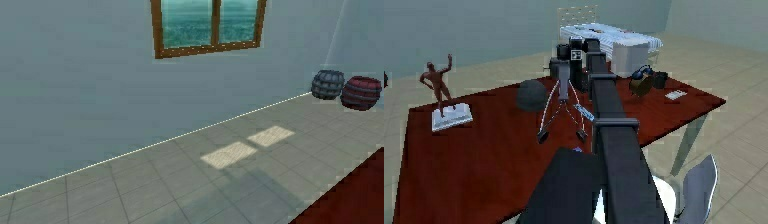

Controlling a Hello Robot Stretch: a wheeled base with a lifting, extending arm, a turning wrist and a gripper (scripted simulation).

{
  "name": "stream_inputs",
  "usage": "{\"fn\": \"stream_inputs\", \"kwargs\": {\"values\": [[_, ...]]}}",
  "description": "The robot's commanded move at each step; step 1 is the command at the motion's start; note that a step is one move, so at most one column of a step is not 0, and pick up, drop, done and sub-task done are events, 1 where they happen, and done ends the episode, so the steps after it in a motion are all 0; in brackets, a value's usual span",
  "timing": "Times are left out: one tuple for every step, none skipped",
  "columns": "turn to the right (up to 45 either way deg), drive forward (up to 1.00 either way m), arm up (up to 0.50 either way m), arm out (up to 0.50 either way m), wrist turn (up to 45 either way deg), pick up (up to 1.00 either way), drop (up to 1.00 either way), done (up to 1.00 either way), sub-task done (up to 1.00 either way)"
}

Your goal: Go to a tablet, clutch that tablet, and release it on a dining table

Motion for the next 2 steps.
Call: {"fn": "stream_inputs", "kwargs": {"values": [[0.0, 0.00, 0.00, 0.00, 45.0, 0.00, 0.00, 0.00, 0.00], [0.0, 0.00, 0.00, 0.00, 45.0, 0.00, 0.00, 0.00, 0.00]]}}
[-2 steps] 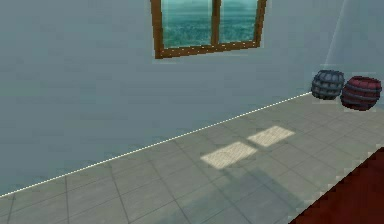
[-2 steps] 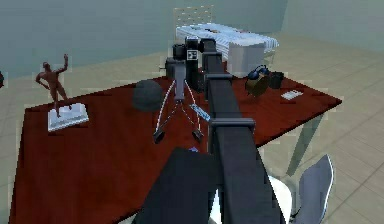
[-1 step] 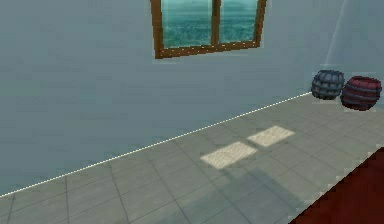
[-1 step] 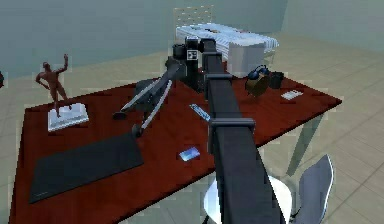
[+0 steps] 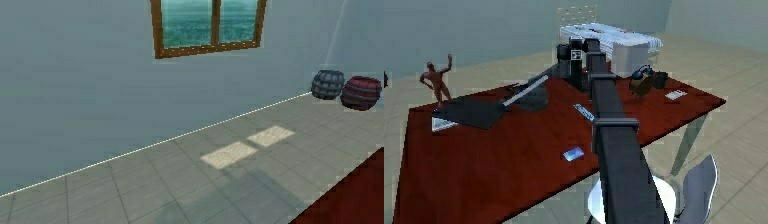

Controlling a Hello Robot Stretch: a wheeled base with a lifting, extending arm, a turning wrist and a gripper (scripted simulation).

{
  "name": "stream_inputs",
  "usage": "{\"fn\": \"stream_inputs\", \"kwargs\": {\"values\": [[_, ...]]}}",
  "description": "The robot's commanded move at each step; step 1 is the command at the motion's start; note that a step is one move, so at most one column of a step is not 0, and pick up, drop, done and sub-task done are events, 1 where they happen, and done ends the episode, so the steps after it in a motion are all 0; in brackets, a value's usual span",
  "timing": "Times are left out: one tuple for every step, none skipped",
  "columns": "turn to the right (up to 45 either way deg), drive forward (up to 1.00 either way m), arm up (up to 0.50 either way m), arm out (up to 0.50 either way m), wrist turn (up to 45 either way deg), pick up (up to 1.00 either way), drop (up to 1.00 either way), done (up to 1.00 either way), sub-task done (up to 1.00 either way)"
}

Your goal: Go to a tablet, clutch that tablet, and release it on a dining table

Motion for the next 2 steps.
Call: {"fn": "stream_inputs", "kwargs": {"values": [[0.0, 0.00, 0.00, 0.00, 45.0, 0.00, 0.00, 0.00, 0.00], [0.0, 0.00, 0.00, 0.00, 45.0, 0.00, 0.00, 0.00, 0.00]]}}
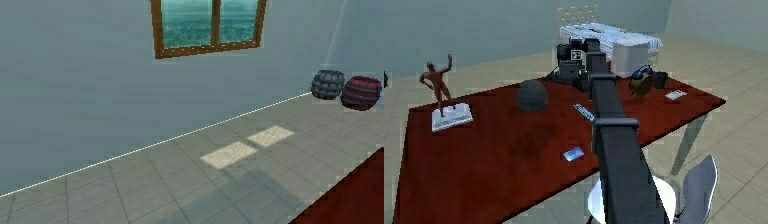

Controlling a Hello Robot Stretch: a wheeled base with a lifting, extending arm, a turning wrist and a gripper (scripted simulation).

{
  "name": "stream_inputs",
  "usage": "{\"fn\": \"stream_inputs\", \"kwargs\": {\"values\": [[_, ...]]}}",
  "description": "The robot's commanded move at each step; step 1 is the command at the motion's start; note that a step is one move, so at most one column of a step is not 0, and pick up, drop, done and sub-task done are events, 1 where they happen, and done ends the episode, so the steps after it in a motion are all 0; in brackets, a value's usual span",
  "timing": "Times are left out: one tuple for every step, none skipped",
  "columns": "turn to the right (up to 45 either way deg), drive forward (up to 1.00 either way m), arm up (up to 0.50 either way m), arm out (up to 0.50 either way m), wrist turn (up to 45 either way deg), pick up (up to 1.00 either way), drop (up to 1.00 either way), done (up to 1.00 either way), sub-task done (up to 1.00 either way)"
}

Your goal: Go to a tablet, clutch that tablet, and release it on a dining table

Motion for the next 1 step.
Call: {"fn": "stream_inputs", "kwargs": {"values": [[0.0, 0.00, 0.00, 0.00, 3.0, 0.00, 0.00, 0.00, 0.00]]}}
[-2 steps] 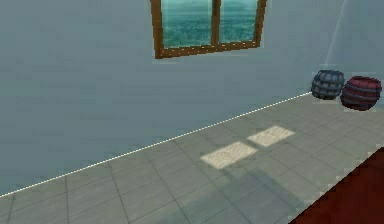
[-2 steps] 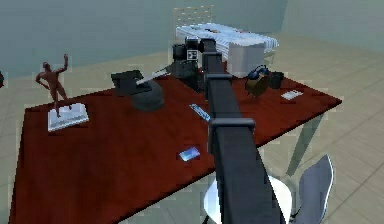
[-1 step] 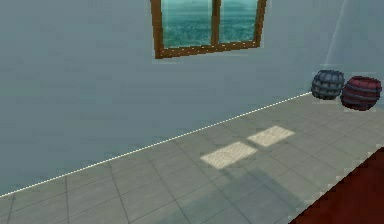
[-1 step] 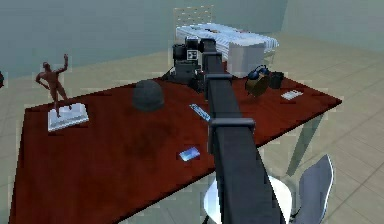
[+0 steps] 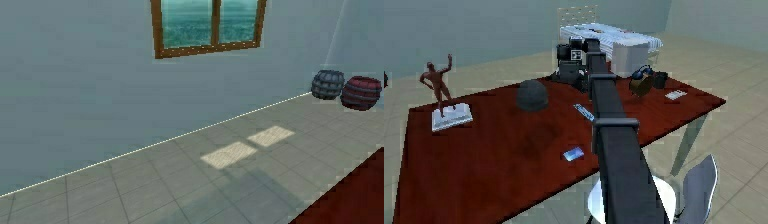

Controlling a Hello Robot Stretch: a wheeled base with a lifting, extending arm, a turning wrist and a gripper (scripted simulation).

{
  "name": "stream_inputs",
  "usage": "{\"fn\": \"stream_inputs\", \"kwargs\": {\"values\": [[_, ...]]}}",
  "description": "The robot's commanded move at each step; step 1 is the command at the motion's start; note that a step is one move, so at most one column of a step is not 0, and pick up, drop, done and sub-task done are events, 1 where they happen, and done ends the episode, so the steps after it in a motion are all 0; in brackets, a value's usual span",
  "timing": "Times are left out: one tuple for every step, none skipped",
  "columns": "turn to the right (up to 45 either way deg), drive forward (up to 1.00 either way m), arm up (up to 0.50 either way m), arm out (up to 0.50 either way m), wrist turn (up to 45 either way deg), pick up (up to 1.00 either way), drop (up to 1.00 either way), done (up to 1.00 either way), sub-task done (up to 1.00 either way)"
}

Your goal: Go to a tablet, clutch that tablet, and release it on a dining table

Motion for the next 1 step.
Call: {"fn": "stream_inputs", "kwargs": {"values": [[0.0, 0.00, -0.30, 0.00, 0.0, 0.00, 0.00, 0.00, 0.00]]}}
